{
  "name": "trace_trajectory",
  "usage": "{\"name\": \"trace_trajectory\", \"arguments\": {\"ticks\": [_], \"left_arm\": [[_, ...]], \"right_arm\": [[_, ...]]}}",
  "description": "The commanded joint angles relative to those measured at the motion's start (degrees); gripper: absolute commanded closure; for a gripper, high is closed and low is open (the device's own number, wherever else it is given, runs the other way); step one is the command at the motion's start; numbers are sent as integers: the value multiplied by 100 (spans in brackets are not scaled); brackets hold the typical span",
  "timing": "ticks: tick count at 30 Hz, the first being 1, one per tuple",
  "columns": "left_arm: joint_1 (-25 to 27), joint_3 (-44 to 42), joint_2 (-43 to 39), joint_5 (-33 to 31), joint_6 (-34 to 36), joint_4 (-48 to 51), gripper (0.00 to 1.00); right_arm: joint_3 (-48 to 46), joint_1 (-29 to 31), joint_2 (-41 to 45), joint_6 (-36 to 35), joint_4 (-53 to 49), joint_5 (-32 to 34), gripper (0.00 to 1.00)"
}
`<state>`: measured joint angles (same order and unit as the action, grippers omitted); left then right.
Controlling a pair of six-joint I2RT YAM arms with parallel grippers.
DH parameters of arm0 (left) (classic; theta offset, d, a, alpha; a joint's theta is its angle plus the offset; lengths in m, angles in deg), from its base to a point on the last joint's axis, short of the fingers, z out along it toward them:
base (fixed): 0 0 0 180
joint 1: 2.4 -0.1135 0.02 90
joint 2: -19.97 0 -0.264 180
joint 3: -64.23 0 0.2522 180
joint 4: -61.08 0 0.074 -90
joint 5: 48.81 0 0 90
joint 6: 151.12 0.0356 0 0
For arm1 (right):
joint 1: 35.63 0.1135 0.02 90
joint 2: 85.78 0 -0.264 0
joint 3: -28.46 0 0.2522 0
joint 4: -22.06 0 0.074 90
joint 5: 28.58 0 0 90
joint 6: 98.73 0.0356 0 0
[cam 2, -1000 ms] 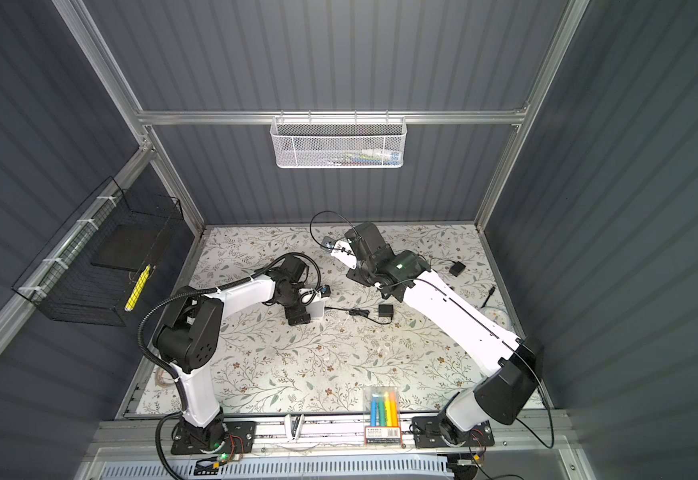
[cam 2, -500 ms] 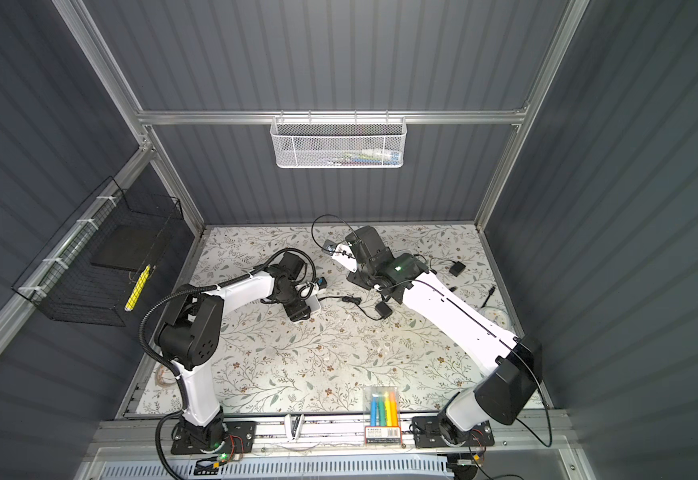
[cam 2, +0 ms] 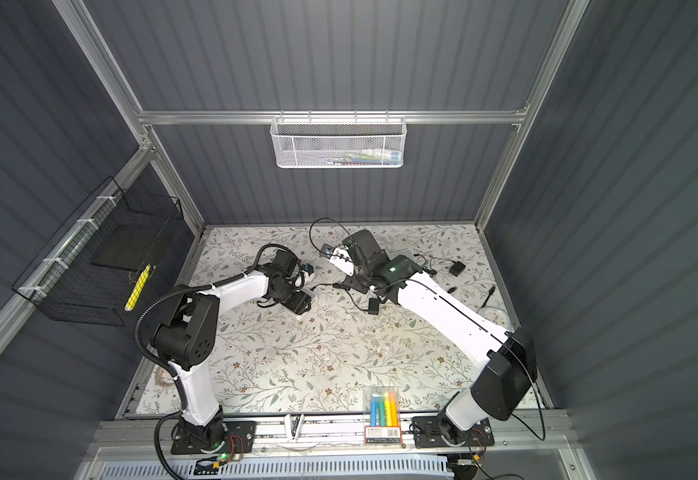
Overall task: Insert the plug into the switch port
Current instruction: 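Grasp the white router with the left gripper while the right holds the plug, then carry the router to table centre with the left while the right follows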
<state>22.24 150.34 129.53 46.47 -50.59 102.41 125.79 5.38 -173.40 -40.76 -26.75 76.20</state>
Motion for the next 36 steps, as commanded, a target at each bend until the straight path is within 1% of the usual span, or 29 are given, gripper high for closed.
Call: {"name": "trace_trajectory", "arguments": {"ticks": [1,6,9,11,12,16,17,18,20,24,25,27,28,30,31,32,33,34,35,36], "left_arm": [[-43,-188,-274,-350,-503,-102,25],[-39,-320,-908,-863,-665,-451,15],[-97,-330,-1281,-884,-747,-671,10],[-204,-288,-1477,-642,-843,-726,6],[-302,-308,-1578,-490,-952,-782,0],[-984,-603,-2048,690,-1383,-1098,0],[-1173,-658,-2165,916,-1436,-1140,0],[-1345,-796,-2324,988,-1579,-1321,0],[-1593,-936,-2652,652,-1787,-1486,0],[-1584,-905,-3228,-605,-1527,-1521,0],[-1560,-872,-3313,-1130,-1515,-1476,0],[-1567,-871,-3487,-1703,-1526,-1436,0],[-1568,-965,-3587,-1934,-1585,-1546,0],[-1583,-1168,-3769,-2280,-2115,-1656,0],[-1594,-1250,-3832,-2408,-2251,-1721,0],[-1620,-1292,-3854,-2250,-2236,-1765,0],[-1719,-1266,-3836,-1659,-2057,-1752,1],[-1771,-1148,-3740,-1227,-1858,-1598,7],[-1770,-974,-3586,-1082,-1751,-1352,12],[-1774,-736,-3352,-1016,-1706,-972,14]], "right_arm": [[-127,-8,1,287,-146,69,100],[-279,-9,5,459,-132,289,100],[-260,-12,32,565,-172,274,100],[-246,3,41,630,-184,277,100],[-245,4,42,657,-195,268,100],[-286,54,10,742,-195,297,100],[-297,57,-13,743,-195,306,100],[-270,72,-45,741,-206,335,100],[-126,107,-138,738,-342,433,100],[2,169,-234,684,-345,486,100],[15,186,-262,679,-320,489,100],[99,213,-354,667,-344,518,100],[166,244,-412,672,-377,553,100],[274,274,-496,686,-446,620,100],[305,290,-520,683,-450,636,100],[317,303,-528,696,-442,639,100],[326,312,-537,710,-433,637,100],[330,320,-546,727,-427,616,100],[323,324,-554,742,-433,578,100],[282,319,-563,755,-433,538,100]]}}
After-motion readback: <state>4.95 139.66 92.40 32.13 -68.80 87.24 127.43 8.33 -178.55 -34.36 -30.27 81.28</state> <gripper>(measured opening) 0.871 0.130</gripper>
